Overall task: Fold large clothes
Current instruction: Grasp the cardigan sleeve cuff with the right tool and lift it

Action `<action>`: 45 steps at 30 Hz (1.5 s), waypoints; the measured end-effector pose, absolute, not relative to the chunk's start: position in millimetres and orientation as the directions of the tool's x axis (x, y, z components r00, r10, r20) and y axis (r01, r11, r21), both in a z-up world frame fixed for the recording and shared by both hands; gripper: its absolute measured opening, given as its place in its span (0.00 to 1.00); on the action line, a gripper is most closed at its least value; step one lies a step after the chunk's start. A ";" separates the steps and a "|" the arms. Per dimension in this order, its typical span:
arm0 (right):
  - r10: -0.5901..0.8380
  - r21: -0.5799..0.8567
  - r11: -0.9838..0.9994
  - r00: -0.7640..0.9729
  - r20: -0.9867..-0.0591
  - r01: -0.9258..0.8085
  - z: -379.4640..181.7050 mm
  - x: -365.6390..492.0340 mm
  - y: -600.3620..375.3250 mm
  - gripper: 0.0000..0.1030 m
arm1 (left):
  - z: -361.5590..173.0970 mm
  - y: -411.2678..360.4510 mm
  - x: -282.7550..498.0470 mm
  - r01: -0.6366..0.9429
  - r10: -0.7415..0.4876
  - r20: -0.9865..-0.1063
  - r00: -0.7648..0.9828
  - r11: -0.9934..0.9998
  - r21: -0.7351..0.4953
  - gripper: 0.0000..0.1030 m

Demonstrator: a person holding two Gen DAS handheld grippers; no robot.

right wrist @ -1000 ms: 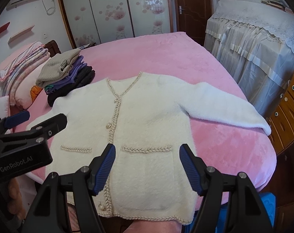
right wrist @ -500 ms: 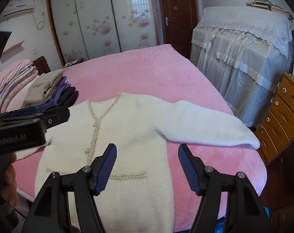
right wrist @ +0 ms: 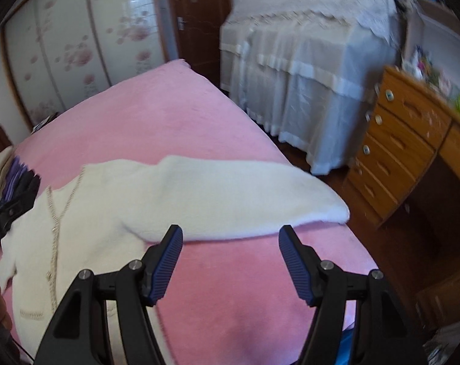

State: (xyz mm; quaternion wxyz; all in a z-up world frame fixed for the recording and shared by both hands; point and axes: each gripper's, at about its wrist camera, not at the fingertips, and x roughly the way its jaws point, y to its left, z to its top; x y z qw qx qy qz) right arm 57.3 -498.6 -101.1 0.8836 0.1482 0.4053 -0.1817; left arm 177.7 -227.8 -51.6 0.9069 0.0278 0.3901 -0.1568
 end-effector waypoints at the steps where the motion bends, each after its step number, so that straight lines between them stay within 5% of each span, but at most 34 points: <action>1: -0.194 0.137 0.875 0.597 -0.779 0.464 -110.5 57.5 -513.3 0.63 | -58.2 -234.1 180.4 0.312 -0.261 -0.712 0.652 0.948 -0.062 0.96; 9: -0.082 0.322 0.733 0.547 -0.833 0.600 -179.8 60.6 -596.2 0.58 | -100.2 -275.5 195.6 0.354 -0.262 -0.708 0.656 0.935 -0.018 0.96; 22: 0.005 0.543 0.478 0.616 -0.788 0.690 -243.9 88.5 -655.9 0.57 | -127.2 -303.6 213.1 0.348 -0.270 -0.723 0.636 0.936 -0.044 0.96; 23: -0.009 0.545 0.468 0.620 -0.785 0.696 -243.7 90.4 -658.3 0.54 | -126.2 -302.2 211.6 0.350 -0.275 -0.720 0.637 0.935 -0.047 0.96; 27: -0.056 0.504 0.506 0.610 -0.791 0.700 -238.6 104.9 -659.8 0.17 | -118.5 -290.4 206.3 0.352 -0.281 -0.710 0.646 0.935 -0.049 0.96; 29: -0.117 0.464 0.574 0.629 -0.769 0.675 -220.6 110.2 -649.2 0.09 | -112.4 -280.2 203.8 0.349 -0.283 -0.704 0.652 0.936 -0.053 0.96; 34: -0.224 0.345 0.774 0.739 -0.635 0.530 -141.1 123.6 -586.1 0.08 | -91.8 -236.4 198.1 0.331 -0.306 -0.665 0.681 0.939 -0.093 0.96; 40: -0.090 0.229 0.943 0.845 -0.526 0.242 -77.4 155.2 -471.8 0.08 | -78.0 -149.6 206.8 0.216 -0.259 -0.658 0.707 0.965 -0.148 0.96; 45: 0.051 0.134 0.991 0.832 -0.553 0.029 -89.1 193.4 -371.3 0.08 | -89.7 -74.0 218.3 0.091 -0.153 -0.684 0.713 0.988 -0.126 0.96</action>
